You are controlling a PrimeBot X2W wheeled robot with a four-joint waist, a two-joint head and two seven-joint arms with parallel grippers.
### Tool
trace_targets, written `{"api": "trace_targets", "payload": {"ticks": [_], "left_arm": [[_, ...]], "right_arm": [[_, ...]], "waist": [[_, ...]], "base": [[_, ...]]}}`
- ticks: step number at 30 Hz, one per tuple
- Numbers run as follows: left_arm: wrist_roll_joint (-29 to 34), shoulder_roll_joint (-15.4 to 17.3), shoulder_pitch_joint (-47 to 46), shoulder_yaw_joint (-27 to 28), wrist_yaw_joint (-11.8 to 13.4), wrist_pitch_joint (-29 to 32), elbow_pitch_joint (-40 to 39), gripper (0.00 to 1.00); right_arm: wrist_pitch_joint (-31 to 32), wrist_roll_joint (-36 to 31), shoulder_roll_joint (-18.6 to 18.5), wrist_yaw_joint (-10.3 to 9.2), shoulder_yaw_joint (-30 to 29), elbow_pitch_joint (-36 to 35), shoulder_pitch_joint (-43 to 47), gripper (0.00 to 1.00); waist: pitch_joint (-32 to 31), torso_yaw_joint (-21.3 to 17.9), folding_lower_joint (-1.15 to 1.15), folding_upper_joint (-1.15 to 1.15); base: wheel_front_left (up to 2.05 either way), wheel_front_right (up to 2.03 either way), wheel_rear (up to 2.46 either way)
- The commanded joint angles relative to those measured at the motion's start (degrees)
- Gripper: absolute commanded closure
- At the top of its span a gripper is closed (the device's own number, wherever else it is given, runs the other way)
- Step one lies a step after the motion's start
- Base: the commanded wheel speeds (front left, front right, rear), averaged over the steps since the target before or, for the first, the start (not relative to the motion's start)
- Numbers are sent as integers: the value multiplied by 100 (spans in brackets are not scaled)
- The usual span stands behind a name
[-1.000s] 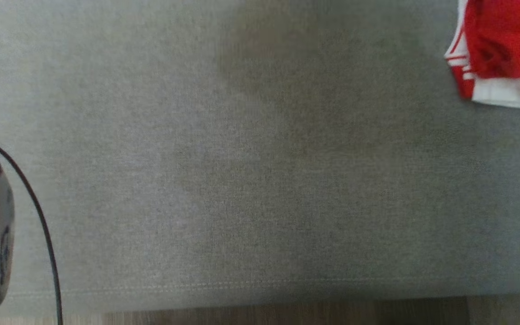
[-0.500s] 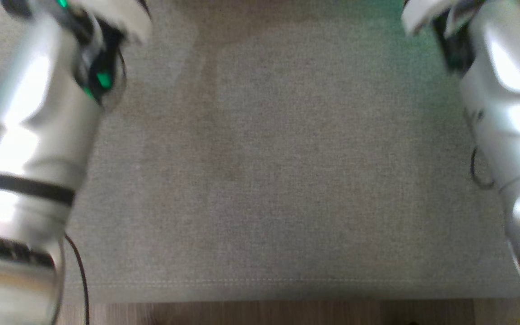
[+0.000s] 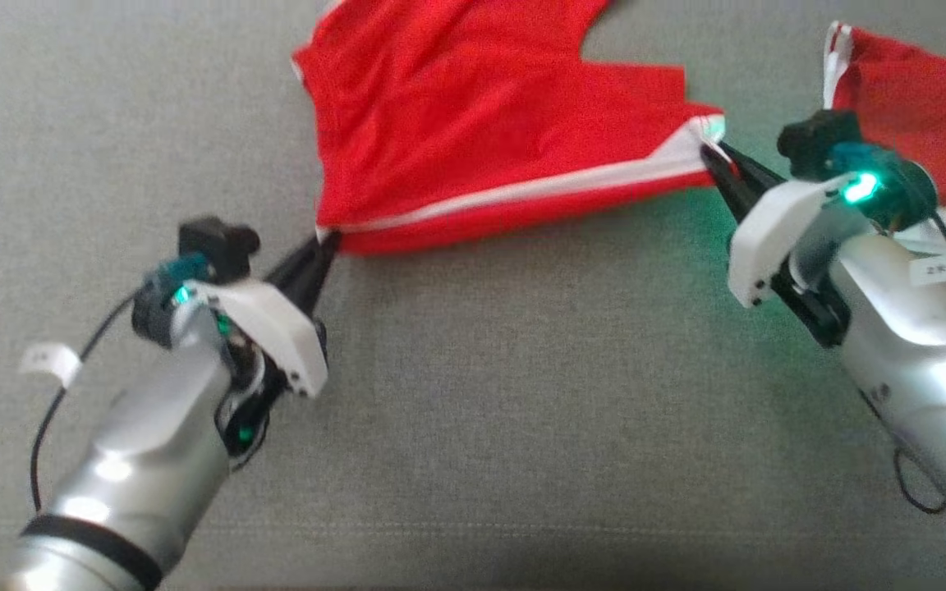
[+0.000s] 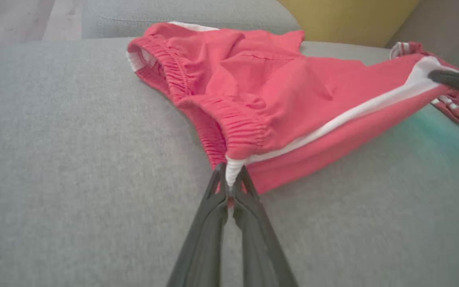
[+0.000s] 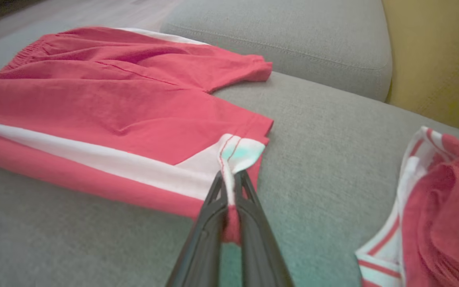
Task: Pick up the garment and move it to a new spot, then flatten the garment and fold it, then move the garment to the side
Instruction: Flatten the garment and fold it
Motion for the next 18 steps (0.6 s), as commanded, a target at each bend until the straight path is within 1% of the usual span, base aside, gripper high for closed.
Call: {"api": "trace_targets", "payload": {"ticks": [1,5,9,17,18], "left_arm": [[-43,265,-94,97,-19,-82,-150,100],[-88,322,201,-50,-19,-108,-222,100],[-81,352,439,-43,-19,-118,-321,100],[195,380,1098,-11,-19,-120,-731,100],[225,395,1284,-18,-19,-121,-858,100]], "right_arm": [[71,164,-174,37,132,-223,26,100],[318,659,-550,37,494,-531,266,100],[542,1106,-886,37,787,-882,472,100],[944,1785,-1643,37,1360,-1590,963,100],[1055,1955,-1818,37,1471,-1771,1090,100]], "waist": [[-212,29,1,0],[-439,46,1,0],[-637,53,1,0],[-1087,59,1,0],[-1185,48,1,0]], "base": [[0,0,0],[0,0,0],[0,0,0],[0,0,0],[0,0,0]]}}
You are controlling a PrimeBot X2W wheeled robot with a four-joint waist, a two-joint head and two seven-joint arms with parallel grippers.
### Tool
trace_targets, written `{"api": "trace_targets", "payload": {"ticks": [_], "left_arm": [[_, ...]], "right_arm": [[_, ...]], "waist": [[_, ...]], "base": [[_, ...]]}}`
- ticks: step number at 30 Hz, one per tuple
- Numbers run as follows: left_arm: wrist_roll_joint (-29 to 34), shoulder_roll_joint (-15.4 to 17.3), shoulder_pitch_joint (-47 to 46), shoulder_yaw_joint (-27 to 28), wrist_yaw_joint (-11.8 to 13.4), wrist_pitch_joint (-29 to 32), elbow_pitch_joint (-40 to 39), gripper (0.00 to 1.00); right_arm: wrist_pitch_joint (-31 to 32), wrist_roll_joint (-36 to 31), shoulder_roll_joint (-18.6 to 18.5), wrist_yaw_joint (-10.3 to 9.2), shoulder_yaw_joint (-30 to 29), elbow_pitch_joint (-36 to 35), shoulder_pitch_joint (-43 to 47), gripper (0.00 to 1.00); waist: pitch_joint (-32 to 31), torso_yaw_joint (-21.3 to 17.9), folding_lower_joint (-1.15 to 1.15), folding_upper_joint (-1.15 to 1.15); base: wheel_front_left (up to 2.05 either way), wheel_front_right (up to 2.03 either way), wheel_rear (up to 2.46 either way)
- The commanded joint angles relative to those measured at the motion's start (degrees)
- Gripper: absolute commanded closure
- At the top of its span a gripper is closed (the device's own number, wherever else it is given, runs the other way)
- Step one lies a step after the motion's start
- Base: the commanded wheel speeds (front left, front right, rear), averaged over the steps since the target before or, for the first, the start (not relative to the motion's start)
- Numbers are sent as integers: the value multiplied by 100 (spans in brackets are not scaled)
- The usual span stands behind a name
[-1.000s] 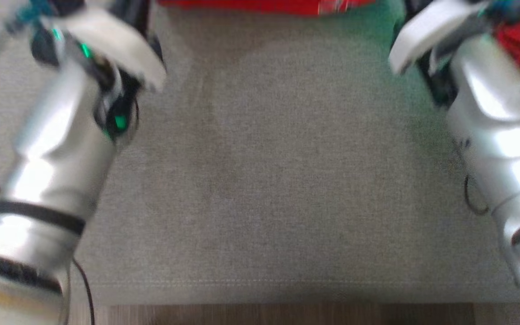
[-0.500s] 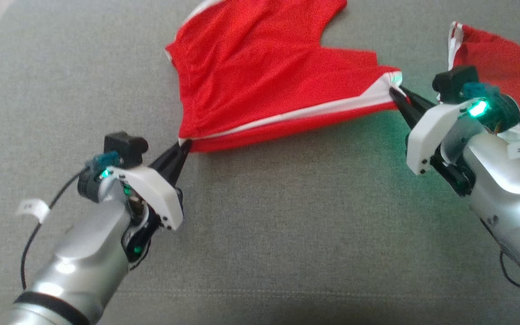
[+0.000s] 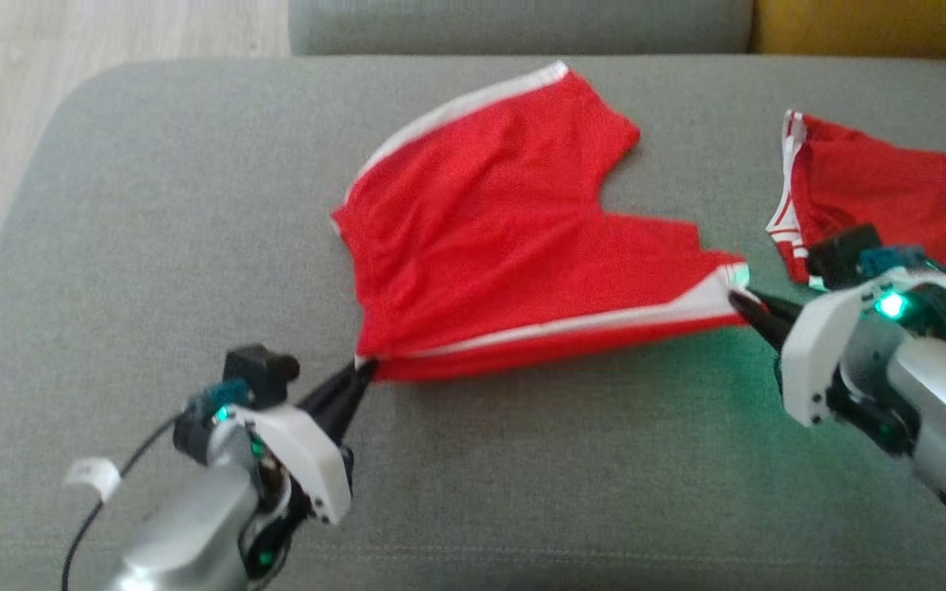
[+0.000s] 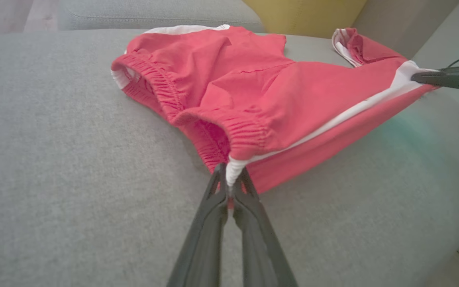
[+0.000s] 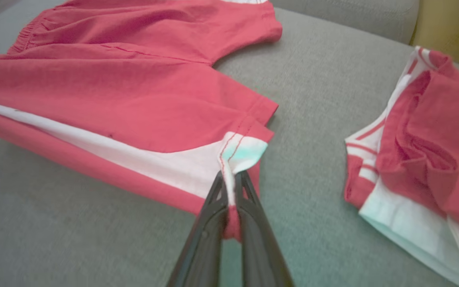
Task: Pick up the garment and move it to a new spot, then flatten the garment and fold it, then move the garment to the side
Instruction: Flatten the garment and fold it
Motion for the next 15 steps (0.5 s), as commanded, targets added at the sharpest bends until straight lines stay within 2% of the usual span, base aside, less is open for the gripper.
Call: {"api": "trace_targets", "payload": {"ticks": [1,4,9,15], "left_arm": [[42,264,-52,209,8,-70,-183,100],[42,291,150,163,8,-70,-325,100],[-41,438,615,27,12,-29,-810,100],[-86,679,1046,-132,136,227,-1593,100]], "right_arm": [[64,169,-306,36,21,-192,116,100],[191,341,-474,36,115,-389,242,100],[299,586,-967,36,294,-926,520,100],[637,927,-1588,36,400,-1615,841,100]], "waist": [[-136,-20,1,0],[-239,-42,1,0],[-413,-87,1,0],[-515,-86,1,0]], "base": [[0,0,0],[0,0,0],[0,0,0],[0,0,0]]}}
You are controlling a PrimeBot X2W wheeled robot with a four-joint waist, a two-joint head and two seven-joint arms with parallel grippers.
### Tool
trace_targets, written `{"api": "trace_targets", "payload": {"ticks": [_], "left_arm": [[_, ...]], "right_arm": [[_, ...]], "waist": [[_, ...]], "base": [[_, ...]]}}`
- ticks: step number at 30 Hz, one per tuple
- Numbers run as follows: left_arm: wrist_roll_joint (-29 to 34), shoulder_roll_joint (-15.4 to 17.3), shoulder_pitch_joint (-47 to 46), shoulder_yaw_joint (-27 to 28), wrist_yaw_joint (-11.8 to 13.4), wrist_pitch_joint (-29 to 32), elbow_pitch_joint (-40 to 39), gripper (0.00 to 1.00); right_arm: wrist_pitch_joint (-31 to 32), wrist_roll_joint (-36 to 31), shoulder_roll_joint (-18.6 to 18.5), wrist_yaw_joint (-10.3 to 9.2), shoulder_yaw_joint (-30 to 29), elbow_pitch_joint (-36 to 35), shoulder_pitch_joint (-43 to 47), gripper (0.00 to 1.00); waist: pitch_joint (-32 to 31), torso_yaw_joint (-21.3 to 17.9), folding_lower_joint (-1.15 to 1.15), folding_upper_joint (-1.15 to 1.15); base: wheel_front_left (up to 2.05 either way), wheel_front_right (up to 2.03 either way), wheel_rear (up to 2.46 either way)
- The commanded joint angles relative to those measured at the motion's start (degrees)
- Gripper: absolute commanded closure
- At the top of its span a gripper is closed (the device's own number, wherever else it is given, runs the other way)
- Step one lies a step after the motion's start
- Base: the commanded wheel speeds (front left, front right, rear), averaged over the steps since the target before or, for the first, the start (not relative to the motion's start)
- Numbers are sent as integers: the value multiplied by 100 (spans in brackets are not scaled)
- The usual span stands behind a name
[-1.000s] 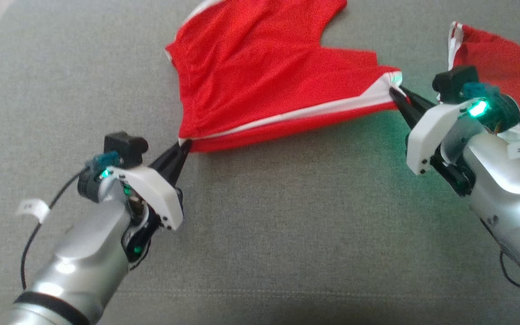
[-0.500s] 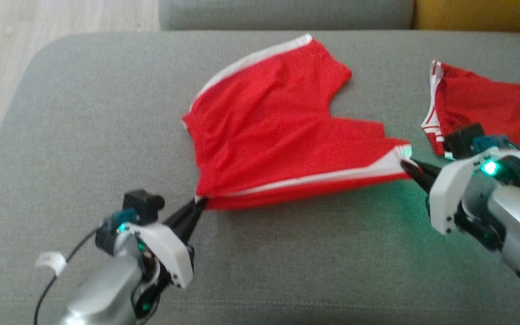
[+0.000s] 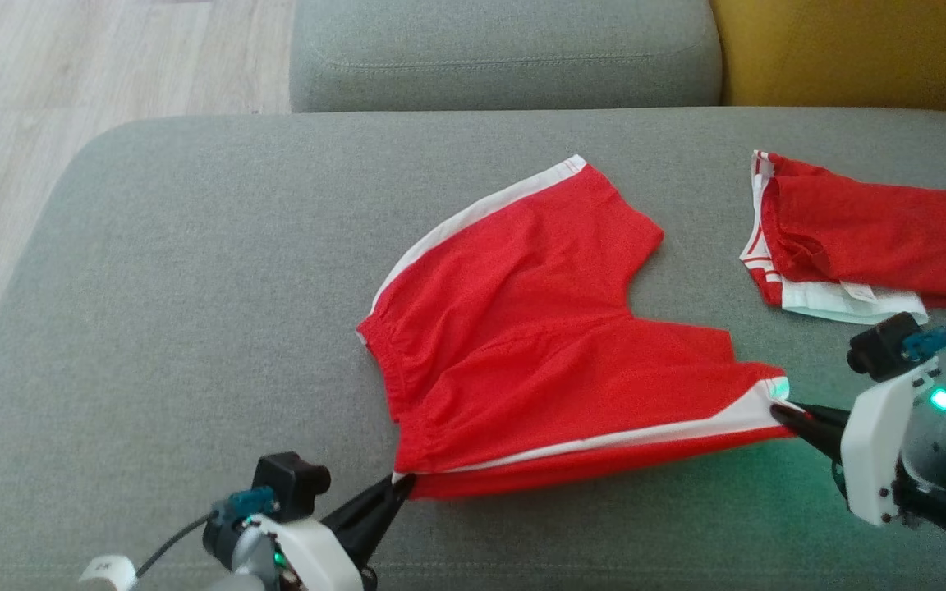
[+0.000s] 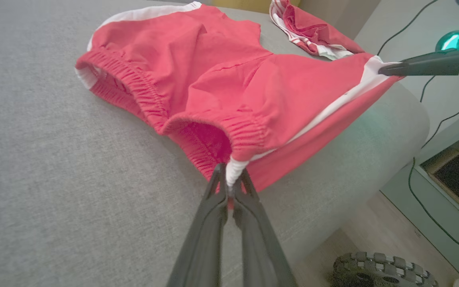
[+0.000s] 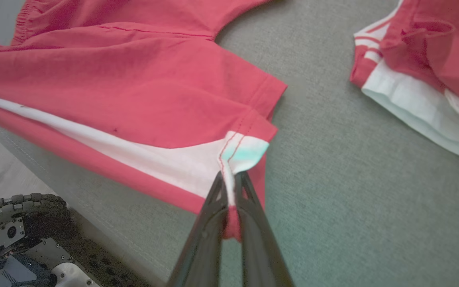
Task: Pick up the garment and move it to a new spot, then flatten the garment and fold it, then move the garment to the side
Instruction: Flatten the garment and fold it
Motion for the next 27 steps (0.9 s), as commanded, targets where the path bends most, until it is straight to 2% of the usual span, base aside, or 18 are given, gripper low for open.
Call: {"api": "trace_targets", "payload": {"ticks": [1,5,10,20,25,27], "left_arm": [[-52,210,-203,207,45,-14,-173,100],[-71,328,-231,313,223,34,-617,100],[-130,410,-484,563,359,25,-954,100],[-191,270,-1338,949,325,-29,-983,100],[-215,120,-1700,1040,261,-60,-732,100],[-197,-60,-2007,1012,175,-67,-482,100]], "right_arm": [[-6,38,-276,37,-99,-102,-21,100],[-22,88,-436,37,-380,-348,-148,100],[34,-47,-352,37,-726,-432,-503,100],[299,-337,258,37,-1291,61,-1643,100],[371,-573,539,37,-1350,440,-2147,100],[414,-827,717,37,-1292,772,-2492,100]], "waist": [[8,0,1,0],[141,35,1,0],[361,165,1,0],[1057,606,1,0],[1365,785,1,0],[1591,907,1,0]], "base": [[0,0,0],[0,0,0],[0,0,0],[0,0,0],[0,0,0],[0,0,0]]}}
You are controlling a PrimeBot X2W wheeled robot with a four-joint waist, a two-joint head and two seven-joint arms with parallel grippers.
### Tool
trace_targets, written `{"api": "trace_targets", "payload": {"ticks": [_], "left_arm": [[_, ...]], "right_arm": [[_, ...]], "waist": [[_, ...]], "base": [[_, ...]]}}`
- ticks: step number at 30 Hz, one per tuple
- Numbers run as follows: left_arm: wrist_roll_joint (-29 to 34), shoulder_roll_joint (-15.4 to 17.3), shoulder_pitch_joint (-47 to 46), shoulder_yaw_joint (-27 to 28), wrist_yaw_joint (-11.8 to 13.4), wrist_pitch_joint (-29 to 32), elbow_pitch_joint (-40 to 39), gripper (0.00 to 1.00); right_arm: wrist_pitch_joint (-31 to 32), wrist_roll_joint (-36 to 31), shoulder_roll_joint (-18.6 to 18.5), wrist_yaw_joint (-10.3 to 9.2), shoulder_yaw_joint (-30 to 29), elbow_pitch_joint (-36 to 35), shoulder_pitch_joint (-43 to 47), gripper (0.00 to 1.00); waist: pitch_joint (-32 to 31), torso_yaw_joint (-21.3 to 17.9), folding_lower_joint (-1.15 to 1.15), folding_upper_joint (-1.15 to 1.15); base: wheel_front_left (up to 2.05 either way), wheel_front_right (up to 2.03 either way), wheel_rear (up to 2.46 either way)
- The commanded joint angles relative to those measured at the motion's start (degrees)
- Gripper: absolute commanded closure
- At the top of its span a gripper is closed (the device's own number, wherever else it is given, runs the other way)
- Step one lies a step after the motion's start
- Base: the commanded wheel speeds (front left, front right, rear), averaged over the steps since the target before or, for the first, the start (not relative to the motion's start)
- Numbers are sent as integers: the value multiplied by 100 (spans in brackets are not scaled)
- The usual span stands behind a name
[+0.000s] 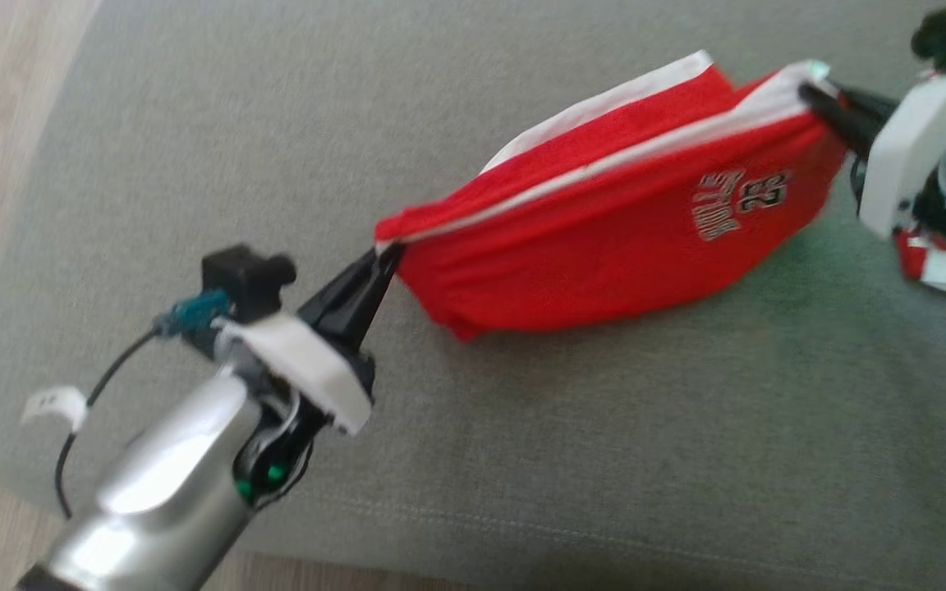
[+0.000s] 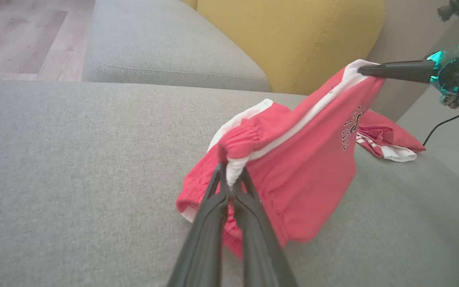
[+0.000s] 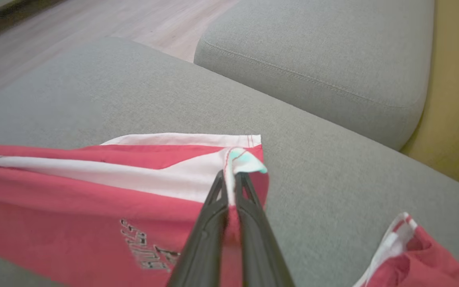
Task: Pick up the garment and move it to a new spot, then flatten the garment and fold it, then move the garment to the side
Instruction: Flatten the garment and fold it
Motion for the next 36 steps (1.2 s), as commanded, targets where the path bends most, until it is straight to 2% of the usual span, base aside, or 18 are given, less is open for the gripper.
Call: {"api": "trace_targets", "payload": {"ticks": [1,5,13,21,26,27,28,29,36], "left_arm": [[-5,96,-361,246,-37,-73,-82,100],[72,-209,-864,101,-171,-67,466,100],[89,-563,-1384,-8,-271,-157,1240,100],[110,-908,-1759,-99,-314,-273,2007,100],[165,-1090,-1858,-125,-325,-327,2390,100],[173,-1130,-1869,-124,-326,-333,2456,70],[179,-1168,-1876,-112,-327,-339,2527,33],[179,-1205,-1880,-82,-328,-343,2603,0],[305,-1325,-1737,362,-320,-352,2759,0]], "right_arm": [[22,-89,-66,37,-52,-15,-129,100],[-60,-475,254,37,76,532,-633,100],[-285,-739,568,37,230,1209,-1091,100],[-827,-764,750,37,325,1721,-1368,100],[-1053,-559,905,37,355,2066,-1348,100],[-1076,-548,922,37,373,2156,-1351,0],[-1069,-519,953,37,388,2246,-1343,0],[-1060,-494,985,37,407,2329,-1332,0],[-1309,-415,1120,37,473,2855,-1143,0]], "waist": [[226,174,0,0],[573,290,0,0],[971,384,0,0],[1199,520,0,0],[1193,581,0,0],[1192,588,0,0],[1186,591,0,0],[1177,588,0,0],[913,478,0,0]], "base": [[0,0,0],[0,0,0],[0,0,0],[0,0,0],[0,0,0],[0,0,0],[0,0,0],[0,0,0],[0,0,0]]}}
